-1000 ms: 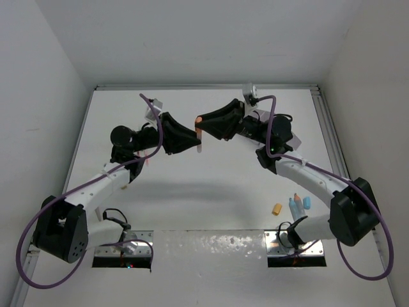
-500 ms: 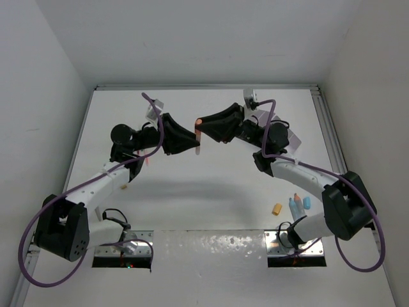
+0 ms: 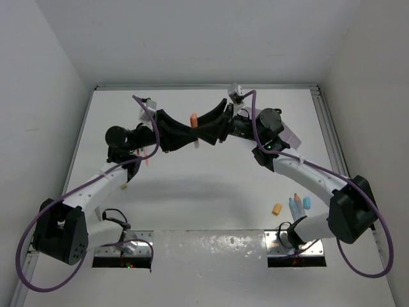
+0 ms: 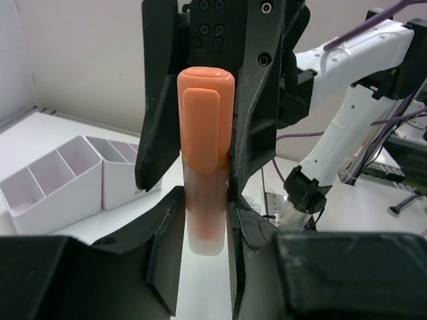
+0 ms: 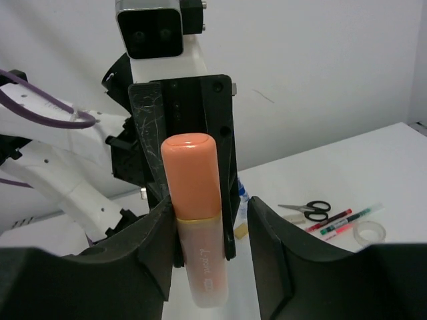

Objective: Sort the stationery into containers
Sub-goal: Close the pen cap on the pen.

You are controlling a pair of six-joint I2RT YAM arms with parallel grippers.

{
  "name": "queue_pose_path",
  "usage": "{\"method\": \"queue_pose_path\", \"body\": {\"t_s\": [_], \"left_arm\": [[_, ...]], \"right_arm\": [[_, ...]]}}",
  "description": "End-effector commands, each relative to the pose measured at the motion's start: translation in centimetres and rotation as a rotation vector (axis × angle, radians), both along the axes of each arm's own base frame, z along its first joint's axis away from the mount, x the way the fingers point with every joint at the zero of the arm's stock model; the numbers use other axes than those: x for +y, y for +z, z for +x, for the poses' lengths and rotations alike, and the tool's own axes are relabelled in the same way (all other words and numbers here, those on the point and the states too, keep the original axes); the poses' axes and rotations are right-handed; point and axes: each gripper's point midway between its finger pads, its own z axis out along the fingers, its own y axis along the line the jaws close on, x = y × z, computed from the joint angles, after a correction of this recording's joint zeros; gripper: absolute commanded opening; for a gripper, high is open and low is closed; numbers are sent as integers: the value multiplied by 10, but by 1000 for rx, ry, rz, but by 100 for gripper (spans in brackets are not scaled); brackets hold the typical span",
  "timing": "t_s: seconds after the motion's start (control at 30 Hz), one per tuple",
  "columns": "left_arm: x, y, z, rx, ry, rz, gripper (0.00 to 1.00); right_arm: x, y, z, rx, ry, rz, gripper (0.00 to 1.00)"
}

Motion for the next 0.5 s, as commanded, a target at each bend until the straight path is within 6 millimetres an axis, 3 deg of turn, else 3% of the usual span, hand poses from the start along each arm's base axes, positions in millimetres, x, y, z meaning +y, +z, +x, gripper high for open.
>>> {"method": "queue_pose_path", "body": {"t_s": [0.0, 0.23, 0.43, 0.47], "left_arm": [[15, 94, -29, -371, 86, -198, 0], [11, 84, -30, -360, 70, -178, 0], [11, 77, -24, -342, 84, -161, 0], [11, 77, -23, -343, 85, -160, 0]], "right_arm": [[6, -88, -29, 208, 141, -266, 46], [4, -60, -30, 171, 147, -229, 49], [-17, 2, -37, 25, 119, -141, 62], [-20, -3, -37, 44, 105, -177, 65]]}}
